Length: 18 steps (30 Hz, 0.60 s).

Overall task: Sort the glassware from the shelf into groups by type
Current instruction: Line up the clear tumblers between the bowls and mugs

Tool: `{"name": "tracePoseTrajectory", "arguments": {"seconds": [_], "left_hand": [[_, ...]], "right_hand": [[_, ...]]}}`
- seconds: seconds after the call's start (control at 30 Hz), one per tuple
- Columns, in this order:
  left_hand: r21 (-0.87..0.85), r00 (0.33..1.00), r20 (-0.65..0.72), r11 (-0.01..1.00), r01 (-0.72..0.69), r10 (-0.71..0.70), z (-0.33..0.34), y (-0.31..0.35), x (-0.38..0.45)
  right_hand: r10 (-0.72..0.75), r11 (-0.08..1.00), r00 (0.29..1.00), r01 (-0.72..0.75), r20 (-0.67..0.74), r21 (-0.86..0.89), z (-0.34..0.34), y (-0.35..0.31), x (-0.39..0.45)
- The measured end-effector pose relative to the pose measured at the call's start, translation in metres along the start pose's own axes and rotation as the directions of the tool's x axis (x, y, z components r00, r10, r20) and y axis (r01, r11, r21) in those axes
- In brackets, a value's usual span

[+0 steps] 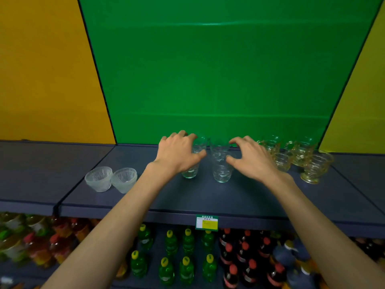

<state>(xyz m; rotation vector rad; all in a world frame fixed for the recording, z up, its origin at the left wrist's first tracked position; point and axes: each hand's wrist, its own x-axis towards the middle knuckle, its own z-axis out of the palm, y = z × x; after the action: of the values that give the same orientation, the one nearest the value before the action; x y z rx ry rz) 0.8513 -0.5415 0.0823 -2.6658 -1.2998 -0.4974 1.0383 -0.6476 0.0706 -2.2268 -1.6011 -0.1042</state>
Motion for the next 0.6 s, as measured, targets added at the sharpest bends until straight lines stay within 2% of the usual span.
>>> {"name": "tracePoseTrajectory", "arguments": {"seconds": [0.27, 0.4, 0.6], "left_hand": [[-0.06, 1.0, 0.013, 0.998, 0.006, -0.005, 0.026, -0.013, 0.059], [-0.094, 0.998, 0.058, 0.995, 0.012, -0.006, 0.039, -0.019, 0.085], [-0.164, 0.993, 0.12, 0.986, 0.026, -0.006, 0.063, -0.02, 0.111]], "right_hand": [[0.073, 0.995, 0.997, -0.072, 0.014, -0.071, 0.002, 0.001, 0.059], [0.169, 0.983, 0.985, -0.167, 0.022, -0.079, 0.005, 0.005, 0.082], [0.215, 0.974, 0.976, -0.212, 0.038, -0.085, 0.022, 0.007, 0.101]]}}
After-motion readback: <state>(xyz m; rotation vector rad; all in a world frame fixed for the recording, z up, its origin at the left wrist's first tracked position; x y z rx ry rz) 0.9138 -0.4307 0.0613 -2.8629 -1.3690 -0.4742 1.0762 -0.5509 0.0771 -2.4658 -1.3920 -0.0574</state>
